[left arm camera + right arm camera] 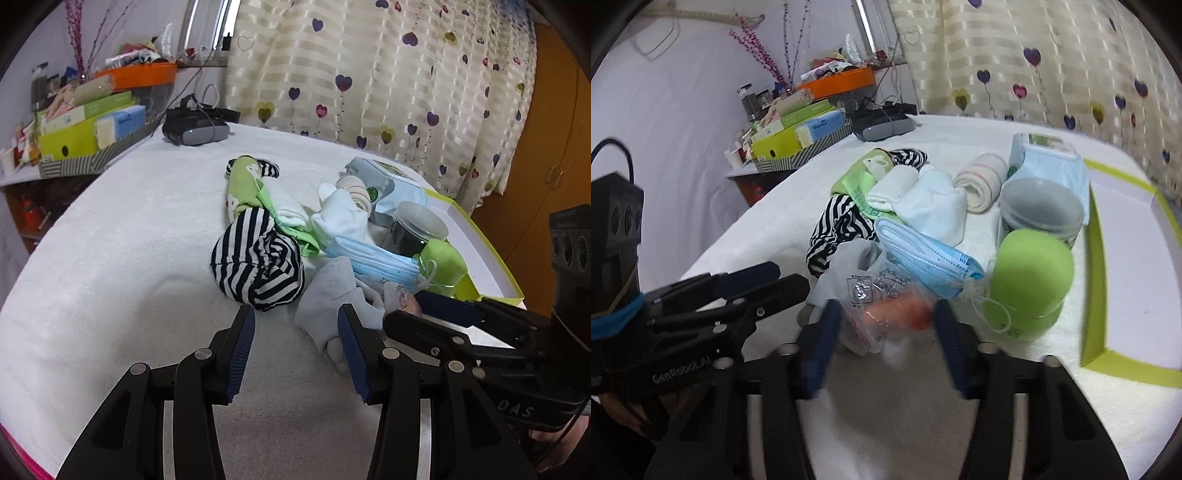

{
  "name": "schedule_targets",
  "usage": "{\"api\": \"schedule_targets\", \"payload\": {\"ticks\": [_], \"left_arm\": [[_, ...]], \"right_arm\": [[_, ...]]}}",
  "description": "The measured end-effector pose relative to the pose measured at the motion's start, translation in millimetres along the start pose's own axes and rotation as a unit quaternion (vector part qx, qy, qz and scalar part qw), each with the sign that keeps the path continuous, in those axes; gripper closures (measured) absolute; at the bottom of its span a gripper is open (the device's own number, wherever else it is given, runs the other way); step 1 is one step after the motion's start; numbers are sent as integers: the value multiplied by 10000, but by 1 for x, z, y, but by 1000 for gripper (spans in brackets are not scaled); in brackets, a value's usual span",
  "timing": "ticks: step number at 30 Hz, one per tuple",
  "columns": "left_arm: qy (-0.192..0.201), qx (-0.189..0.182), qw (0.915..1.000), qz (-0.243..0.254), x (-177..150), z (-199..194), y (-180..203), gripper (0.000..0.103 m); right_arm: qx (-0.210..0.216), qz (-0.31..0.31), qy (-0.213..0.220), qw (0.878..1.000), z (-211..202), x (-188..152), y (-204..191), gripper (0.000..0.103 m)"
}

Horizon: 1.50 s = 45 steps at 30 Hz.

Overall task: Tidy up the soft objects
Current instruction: 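Grasp the grey sock with the left gripper while the right gripper grasps the bagged orange item, then carry the grey sock and bagged item with both grippers over the white box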

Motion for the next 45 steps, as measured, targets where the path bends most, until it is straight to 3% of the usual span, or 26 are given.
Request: {"api": "schedule_targets", "payload": {"ticks": [10, 15, 19, 25, 30, 31, 35, 45], "left_arm": [[-117, -226, 9997, 66, -1, 9, 9, 57], [-112, -466, 9988, 108, -2, 6, 19, 57], [-110, -653, 9977, 108, -3, 4, 28, 49], [-356, -235, 9990, 112, -9, 26, 36, 48], [-337, -110, 9992, 160, -12, 32, 40, 48], [-312, -90, 9994, 151, -13, 31, 40, 50], [-209, 4, 9997, 134, -12, 25, 40, 73], [136, 80, 9998, 100, -14, -7, 38, 79]], "right_arm": [[2, 196, 42, 9998, -10, -13, 8, 70], [-15, 243, 67, 9997, -25, -26, 13, 71], [-124, 201, 117, 9997, -42, -35, 14, 71], [-152, 241, 242, 9993, -55, -41, 20, 71], [-122, 260, 282, 9992, -58, -43, 24, 71], [-112, 261, 302, 9991, -59, -44, 24, 71], [-116, 271, 416, 9987, -66, -45, 27, 71], [-148, 277, 619, 9976, -80, -44, 28, 71]]}}
Point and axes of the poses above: each gripper's, at about its wrist camera, not at the fingertips, and z roughly the way its jaws point, y to its right, x to its top, the point moved 1 cm from there along z, roughly the way its jaws point, and after that the axes turned 11 degrees about -z, right-handed, at the moved point
